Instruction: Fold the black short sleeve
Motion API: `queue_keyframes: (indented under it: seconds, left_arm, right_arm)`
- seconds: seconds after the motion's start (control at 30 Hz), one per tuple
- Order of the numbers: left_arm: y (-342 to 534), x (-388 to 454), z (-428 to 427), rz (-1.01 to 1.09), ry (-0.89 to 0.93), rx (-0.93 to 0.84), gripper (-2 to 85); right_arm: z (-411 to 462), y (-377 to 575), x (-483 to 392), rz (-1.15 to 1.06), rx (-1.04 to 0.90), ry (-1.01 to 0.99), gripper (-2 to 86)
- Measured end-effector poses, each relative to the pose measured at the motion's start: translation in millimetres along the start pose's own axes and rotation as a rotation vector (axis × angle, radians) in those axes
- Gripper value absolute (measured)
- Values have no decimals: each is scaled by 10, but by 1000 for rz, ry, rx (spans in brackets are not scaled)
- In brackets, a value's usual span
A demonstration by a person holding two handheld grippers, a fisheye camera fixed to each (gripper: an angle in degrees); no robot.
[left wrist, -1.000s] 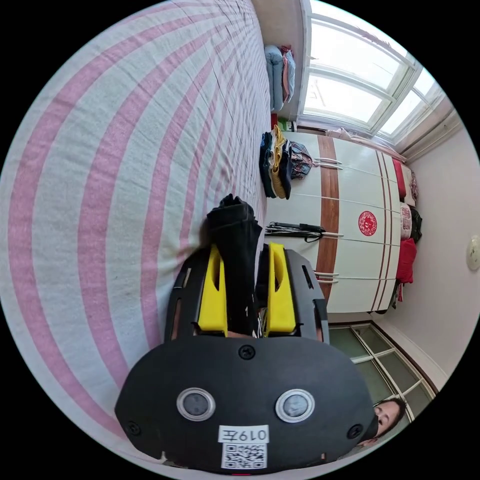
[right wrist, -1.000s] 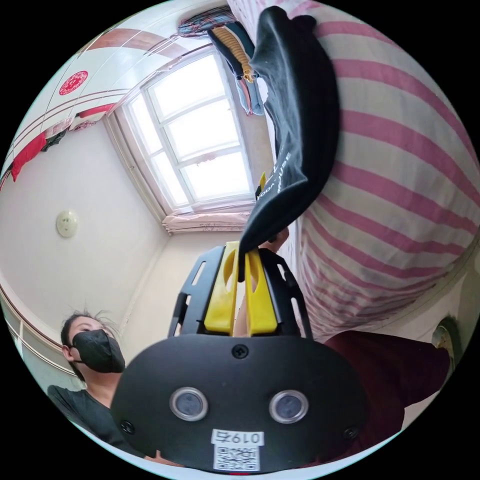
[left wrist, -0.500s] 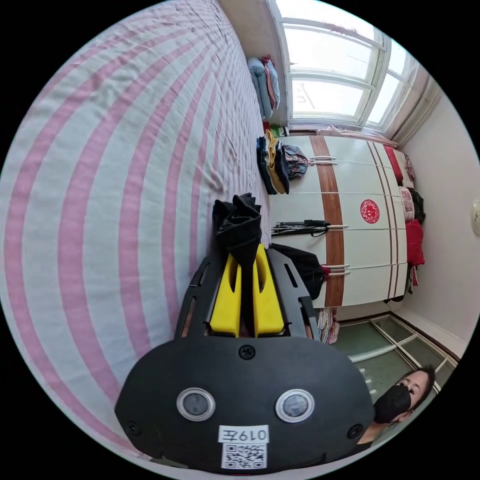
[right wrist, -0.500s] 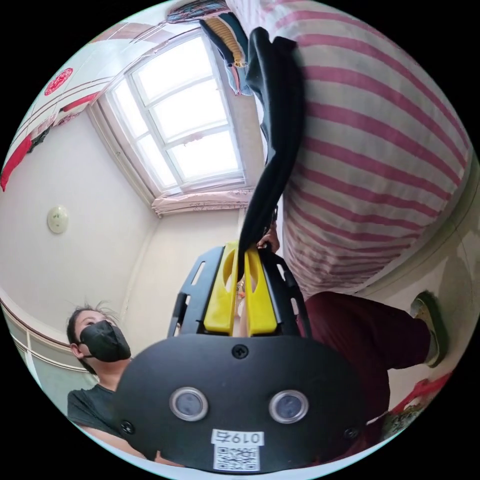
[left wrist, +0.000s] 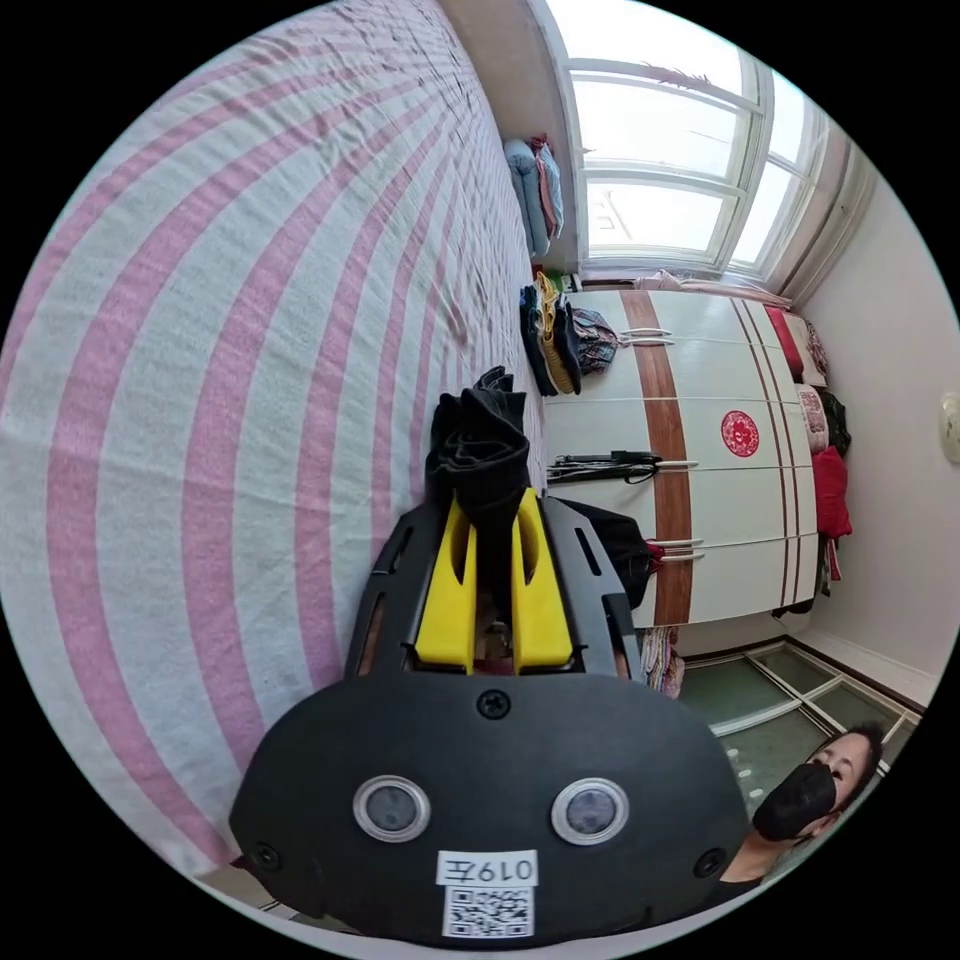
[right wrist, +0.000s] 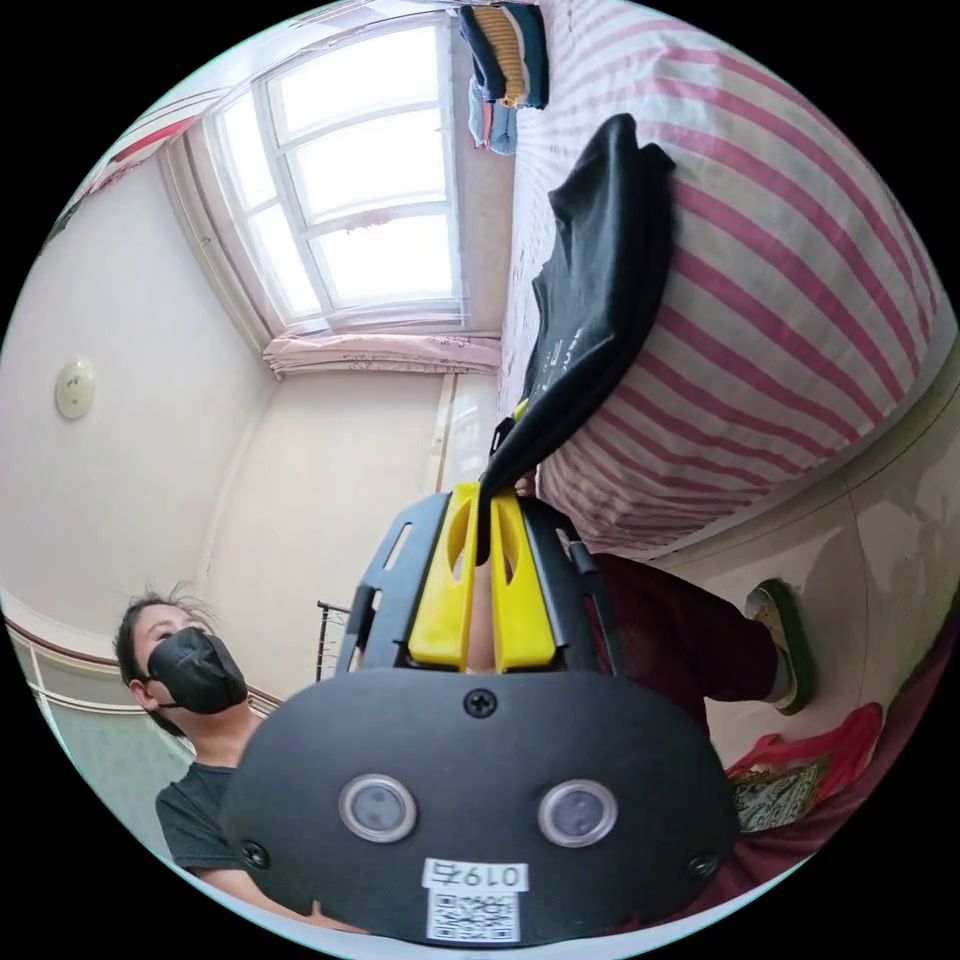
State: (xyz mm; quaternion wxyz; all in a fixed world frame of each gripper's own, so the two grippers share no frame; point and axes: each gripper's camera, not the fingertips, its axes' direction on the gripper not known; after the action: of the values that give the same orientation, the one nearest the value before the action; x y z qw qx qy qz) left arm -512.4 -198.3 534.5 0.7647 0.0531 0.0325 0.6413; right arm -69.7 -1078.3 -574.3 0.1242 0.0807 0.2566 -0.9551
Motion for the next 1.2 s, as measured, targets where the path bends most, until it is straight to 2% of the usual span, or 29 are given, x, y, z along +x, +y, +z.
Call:
queue_keyframes:
  seconds: [0.33,0.53,0.87,1.0,1.1,1.2]
  left_arm:
    - [6,44,-67,24,-4,16,94]
    - [-188,127,136,52,-74,-61,81]
    - [-399,-93,252,51,101,-48,42]
    - [-506,-111,289,2,146,-54,39]
    - [-535,-56,367,-104,295,-31,37]
    - [-605,271,423,-152,240,-27,36]
  right_arm:
    - [-130,79,-152,21,-24,-12,-3]
    - [-164,-88,-497,-48,-72,-22,-4]
    - [-224,-639,-743,-110,-270,-143,-7]
    - [-220,-736,-908,-89,-306,-61,-7]
    - [-260,-772,-1176,-40,-265,-19,-8]
    - [-271,-797,-1555,13,-270,93,-8]
